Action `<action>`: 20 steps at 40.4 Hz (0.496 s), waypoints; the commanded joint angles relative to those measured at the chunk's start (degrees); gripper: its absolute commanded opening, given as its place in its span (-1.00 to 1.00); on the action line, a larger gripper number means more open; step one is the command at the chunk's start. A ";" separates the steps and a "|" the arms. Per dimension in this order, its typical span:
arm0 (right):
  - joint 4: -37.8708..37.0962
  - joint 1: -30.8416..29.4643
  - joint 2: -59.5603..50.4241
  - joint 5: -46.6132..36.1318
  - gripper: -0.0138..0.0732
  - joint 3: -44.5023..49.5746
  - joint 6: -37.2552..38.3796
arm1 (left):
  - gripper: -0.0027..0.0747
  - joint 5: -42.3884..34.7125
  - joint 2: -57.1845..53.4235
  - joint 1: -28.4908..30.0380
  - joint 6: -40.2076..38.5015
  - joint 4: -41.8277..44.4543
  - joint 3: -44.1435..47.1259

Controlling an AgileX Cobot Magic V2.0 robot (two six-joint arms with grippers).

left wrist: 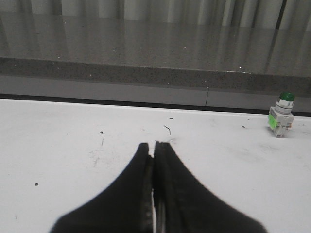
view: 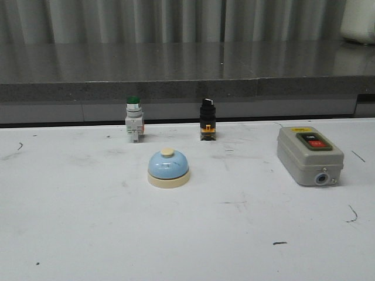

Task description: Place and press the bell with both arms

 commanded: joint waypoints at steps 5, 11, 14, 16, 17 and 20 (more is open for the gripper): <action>0.08 -0.33 0.38 -4.87 -0.82 -1.64 -0.55 | -0.98 -5.19 -0.92 0.10 -0.37 -0.65 1.37; -1.98 -0.33 0.04 -7.19 -0.82 1.25 -0.55 | -0.98 -5.19 -0.92 0.10 -0.37 -0.65 1.37; -4.02 -0.33 -1.06 -8.51 -0.82 4.02 -0.19 | -0.98 -5.19 -0.92 0.10 -0.37 -0.65 1.37; -5.30 -0.33 -2.29 -9.17 -0.82 6.16 0.60 | -0.98 -5.19 -0.92 0.10 -0.37 -0.65 1.37; -5.78 -0.33 -2.94 -9.30 -0.82 7.15 1.12 | -0.98 -5.19 -0.92 0.10 -0.37 -0.65 1.37; -5.88 -0.33 -5.75 -9.73 -0.82 11.02 2.09 | -0.98 -5.19 -0.92 0.10 -0.37 -0.65 1.37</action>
